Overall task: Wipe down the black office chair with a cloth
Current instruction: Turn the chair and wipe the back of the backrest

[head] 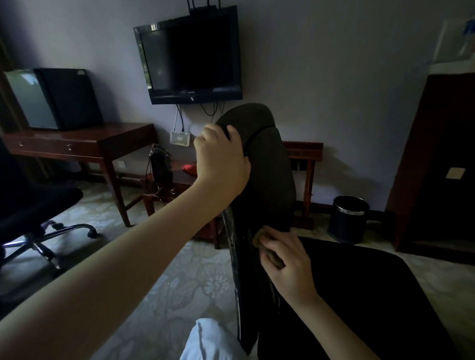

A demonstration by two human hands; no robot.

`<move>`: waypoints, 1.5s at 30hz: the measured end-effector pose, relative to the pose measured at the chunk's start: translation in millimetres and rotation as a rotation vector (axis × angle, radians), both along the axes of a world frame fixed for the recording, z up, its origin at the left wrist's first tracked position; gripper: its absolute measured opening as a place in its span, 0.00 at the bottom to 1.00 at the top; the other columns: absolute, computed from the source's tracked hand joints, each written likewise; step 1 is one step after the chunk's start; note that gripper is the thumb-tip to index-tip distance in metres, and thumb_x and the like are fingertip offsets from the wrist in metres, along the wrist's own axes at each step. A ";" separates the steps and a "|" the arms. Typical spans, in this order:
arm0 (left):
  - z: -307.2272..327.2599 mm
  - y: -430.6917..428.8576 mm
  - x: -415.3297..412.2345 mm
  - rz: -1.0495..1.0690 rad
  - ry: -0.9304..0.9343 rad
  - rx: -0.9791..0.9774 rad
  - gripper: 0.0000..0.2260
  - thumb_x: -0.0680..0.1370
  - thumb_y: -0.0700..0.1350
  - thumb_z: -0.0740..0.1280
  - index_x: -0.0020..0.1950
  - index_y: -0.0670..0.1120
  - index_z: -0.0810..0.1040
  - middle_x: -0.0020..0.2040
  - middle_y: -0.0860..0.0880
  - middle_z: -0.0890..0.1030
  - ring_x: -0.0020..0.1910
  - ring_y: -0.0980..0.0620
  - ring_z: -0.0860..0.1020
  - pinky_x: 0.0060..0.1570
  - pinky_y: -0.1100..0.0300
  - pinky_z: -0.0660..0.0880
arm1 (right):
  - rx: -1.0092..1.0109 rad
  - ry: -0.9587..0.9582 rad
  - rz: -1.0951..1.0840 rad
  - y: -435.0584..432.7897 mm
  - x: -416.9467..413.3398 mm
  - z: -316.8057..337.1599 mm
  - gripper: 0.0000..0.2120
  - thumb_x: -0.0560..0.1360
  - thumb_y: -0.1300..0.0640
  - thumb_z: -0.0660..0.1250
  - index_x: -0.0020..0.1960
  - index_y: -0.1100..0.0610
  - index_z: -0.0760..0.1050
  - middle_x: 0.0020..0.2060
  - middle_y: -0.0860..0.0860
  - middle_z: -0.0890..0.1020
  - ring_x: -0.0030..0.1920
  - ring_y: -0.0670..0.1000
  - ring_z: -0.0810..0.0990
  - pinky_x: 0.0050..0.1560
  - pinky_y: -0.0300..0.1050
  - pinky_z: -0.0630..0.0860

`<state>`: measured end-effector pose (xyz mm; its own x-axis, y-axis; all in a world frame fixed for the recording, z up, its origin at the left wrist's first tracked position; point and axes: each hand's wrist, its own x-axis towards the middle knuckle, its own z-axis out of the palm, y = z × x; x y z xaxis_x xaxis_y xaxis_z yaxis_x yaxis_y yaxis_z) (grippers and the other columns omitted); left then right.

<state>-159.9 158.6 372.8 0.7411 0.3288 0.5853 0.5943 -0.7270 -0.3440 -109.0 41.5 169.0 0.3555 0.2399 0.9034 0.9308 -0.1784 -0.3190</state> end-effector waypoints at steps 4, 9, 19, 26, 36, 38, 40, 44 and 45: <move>0.1 2.5 1.4 -0.012 -0.009 0.010 0.29 0.81 0.57 0.51 0.75 0.39 0.52 0.66 0.31 0.64 0.62 0.37 0.68 0.57 0.51 0.69 | 0.007 0.087 0.017 -3.7 -5.2 7.5 0.08 0.71 0.57 0.66 0.48 0.58 0.81 0.53 0.45 0.79 0.49 0.49 0.78 0.58 0.30 0.69; -2.3 3.7 4.0 -0.023 -0.015 0.010 0.29 0.81 0.57 0.51 0.74 0.40 0.53 0.67 0.31 0.63 0.63 0.36 0.68 0.57 0.50 0.69 | 0.012 0.092 0.035 7.9 -1.5 61.1 0.13 0.72 0.55 0.64 0.52 0.59 0.81 0.54 0.43 0.76 0.53 0.45 0.75 0.60 0.29 0.66; -7.9 12.3 -6.7 -0.289 -0.110 -0.013 0.24 0.79 0.54 0.54 0.68 0.40 0.65 0.70 0.34 0.61 0.71 0.37 0.59 0.69 0.48 0.59 | 0.037 0.419 0.242 -4.0 6.4 5.6 0.10 0.71 0.52 0.66 0.51 0.44 0.80 0.57 0.32 0.76 0.59 0.44 0.78 0.58 0.42 0.75; -21.5 15.8 -24.7 -0.913 0.145 0.347 0.19 0.76 0.50 0.55 0.54 0.44 0.81 0.55 0.45 0.81 0.60 0.45 0.77 0.68 0.51 0.58 | 0.031 0.378 0.200 -17.4 12.5 20.6 0.11 0.71 0.51 0.66 0.52 0.46 0.79 0.54 0.34 0.78 0.57 0.42 0.77 0.59 0.35 0.72; -46.8 58.6 -24.5 -1.005 0.185 0.501 0.19 0.75 0.52 0.59 0.54 0.42 0.82 0.52 0.46 0.83 0.52 0.48 0.81 0.63 0.54 0.64 | -0.008 0.234 0.262 6.9 7.4 41.0 0.13 0.72 0.56 0.66 0.56 0.52 0.79 0.59 0.39 0.76 0.56 0.44 0.77 0.60 0.36 0.70; -50.4 60.6 -23.8 -1.037 0.175 0.507 0.21 0.75 0.56 0.60 0.53 0.42 0.83 0.51 0.46 0.84 0.52 0.47 0.81 0.62 0.54 0.65 | -0.022 0.181 0.190 2.0 7.1 20.4 0.12 0.71 0.56 0.67 0.53 0.57 0.81 0.58 0.45 0.78 0.54 0.46 0.78 0.59 0.33 0.69; -53.6 65.3 -23.1 -1.035 0.184 0.550 0.23 0.74 0.58 0.60 0.55 0.42 0.82 0.52 0.46 0.83 0.53 0.46 0.81 0.61 0.53 0.65 | -0.038 0.151 0.150 -5.0 6.8 -1.3 0.11 0.71 0.57 0.67 0.51 0.58 0.81 0.58 0.46 0.78 0.52 0.47 0.78 0.58 0.35 0.71; -55.3 69.3 -23.3 -0.980 0.237 0.613 0.28 0.74 0.63 0.58 0.57 0.42 0.80 0.55 0.46 0.82 0.55 0.45 0.79 0.61 0.52 0.64 | -0.074 0.162 0.137 -21.0 11.2 -32.1 0.10 0.71 0.56 0.67 0.52 0.52 0.78 0.58 0.40 0.76 0.51 0.46 0.78 0.53 0.39 0.75; -55.4 69.1 -23.2 -0.973 0.240 0.611 0.28 0.74 0.63 0.58 0.57 0.42 0.80 0.55 0.46 0.82 0.55 0.44 0.79 0.60 0.52 0.64 | -0.080 0.186 0.137 -23.5 11.8 -33.8 0.10 0.71 0.56 0.67 0.52 0.51 0.78 0.58 0.39 0.76 0.51 0.45 0.78 0.53 0.40 0.76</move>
<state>-183.1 227.7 317.4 0.6379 -0.7246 0.2609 -0.2488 -0.5145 -0.8206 -97.2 18.1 135.1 0.4736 0.3653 0.8014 0.8744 -0.0863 -0.4775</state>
